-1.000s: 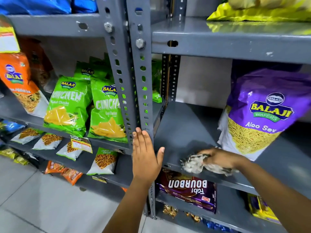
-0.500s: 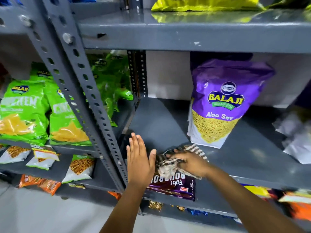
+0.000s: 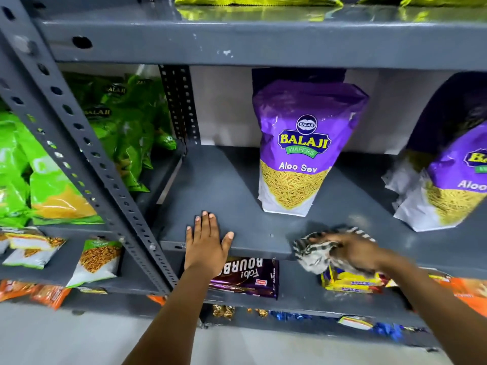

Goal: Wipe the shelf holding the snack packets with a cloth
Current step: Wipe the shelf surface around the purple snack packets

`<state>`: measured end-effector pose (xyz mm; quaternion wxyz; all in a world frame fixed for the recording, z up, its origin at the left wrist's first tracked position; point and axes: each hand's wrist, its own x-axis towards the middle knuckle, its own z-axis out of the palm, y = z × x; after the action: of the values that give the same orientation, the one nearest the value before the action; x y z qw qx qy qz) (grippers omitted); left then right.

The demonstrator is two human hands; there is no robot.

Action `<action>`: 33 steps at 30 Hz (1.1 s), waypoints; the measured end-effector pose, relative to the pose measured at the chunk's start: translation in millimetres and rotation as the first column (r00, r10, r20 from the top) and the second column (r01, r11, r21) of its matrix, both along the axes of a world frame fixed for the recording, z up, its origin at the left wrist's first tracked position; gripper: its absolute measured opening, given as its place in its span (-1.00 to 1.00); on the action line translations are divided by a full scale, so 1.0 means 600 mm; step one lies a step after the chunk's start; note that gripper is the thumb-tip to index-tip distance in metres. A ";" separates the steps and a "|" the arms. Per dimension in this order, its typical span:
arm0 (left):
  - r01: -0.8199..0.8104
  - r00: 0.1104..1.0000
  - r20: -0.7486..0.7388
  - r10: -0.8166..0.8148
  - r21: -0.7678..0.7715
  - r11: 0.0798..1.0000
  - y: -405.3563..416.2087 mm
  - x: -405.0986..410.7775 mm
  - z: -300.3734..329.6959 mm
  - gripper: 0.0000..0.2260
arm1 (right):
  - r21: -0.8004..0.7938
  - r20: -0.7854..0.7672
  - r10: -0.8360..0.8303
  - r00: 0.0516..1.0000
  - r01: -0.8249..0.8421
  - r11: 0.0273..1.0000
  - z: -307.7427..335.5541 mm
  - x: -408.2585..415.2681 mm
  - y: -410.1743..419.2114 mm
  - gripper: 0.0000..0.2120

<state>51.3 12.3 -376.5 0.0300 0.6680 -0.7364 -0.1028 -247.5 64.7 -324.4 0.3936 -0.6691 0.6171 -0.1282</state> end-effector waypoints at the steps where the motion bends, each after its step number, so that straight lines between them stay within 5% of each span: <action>1: 0.000 1.000 0.004 0.000 0.001 1.000 0.000 -0.001 0.000 -0.39 | -0.008 0.015 -0.044 0.999 0.044 0.999 0.013 -0.001 -0.004 -0.53; 6: -0.032 0.999 -0.011 0.032 0.013 0.999 -0.004 -0.007 0.002 -0.40 | -0.224 0.120 0.056 0.991 -0.028 0.974 0.012 0.142 -0.040 -0.66; 8: -0.064 0.995 -0.077 0.066 0.027 0.998 -0.006 -0.016 0.008 -0.41 | -0.214 -0.034 0.101 0.994 -0.106 0.971 -0.032 0.170 -0.045 -0.63; 10: -0.070 0.986 -0.148 0.072 0.019 0.997 -0.007 -0.032 0.012 -0.42 | -0.214 -0.165 0.017 0.986 -0.053 0.975 -0.055 0.142 -0.041 -0.58; 16: -0.016 0.984 -0.180 0.016 0.004 1.000 -0.012 -0.123 0.017 -0.42 | -0.224 -0.185 -0.129 0.974 0.086 0.971 -0.057 -0.008 0.009 -0.57; 19: -0.070 0.979 -0.191 0.069 0.002 0.998 -0.024 -0.158 0.017 -0.42 | -0.188 0.118 -0.245 0.962 0.264 0.946 -0.033 -0.042 0.027 -0.67; 22: -0.153 0.978 -0.145 0.153 0.012 0.988 -0.030 -0.183 0.010 -0.42 | -0.143 0.458 -0.414 0.787 0.524 0.839 0.010 -0.081 -0.005 -0.82; 26: -0.216 0.972 -0.109 0.208 -0.063 0.974 -0.030 -0.192 -0.001 -0.41 | -0.213 0.628 -0.433 0.646 0.679 0.703 0.058 -0.148 -0.122 -0.83; 30: -0.225 0.970 -0.116 0.213 -0.104 0.969 -0.032 -0.191 -0.004 -0.41 | -0.194 0.469 -0.317 0.825 0.446 0.874 0.046 -0.189 -0.231 -0.64; 32: -0.228 0.970 -0.109 0.216 -0.112 0.967 -0.031 -0.190 -0.005 -0.41 | -0.095 0.082 -0.141 0.987 0.148 0.984 0.000 -0.192 -0.253 -0.52; 33: -0.230 0.970 -0.110 0.218 -0.115 0.966 -0.031 -0.191 -0.005 -0.41 | -0.057 -0.039 -0.171 0.984 0.169 0.984 -0.025 -0.193 -0.264 -0.52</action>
<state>-63.0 -6.5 -379.5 0.1194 0.7379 -0.6589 -0.0838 -363.3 -93.5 -339.7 0.3496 -0.6269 0.6768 -0.1632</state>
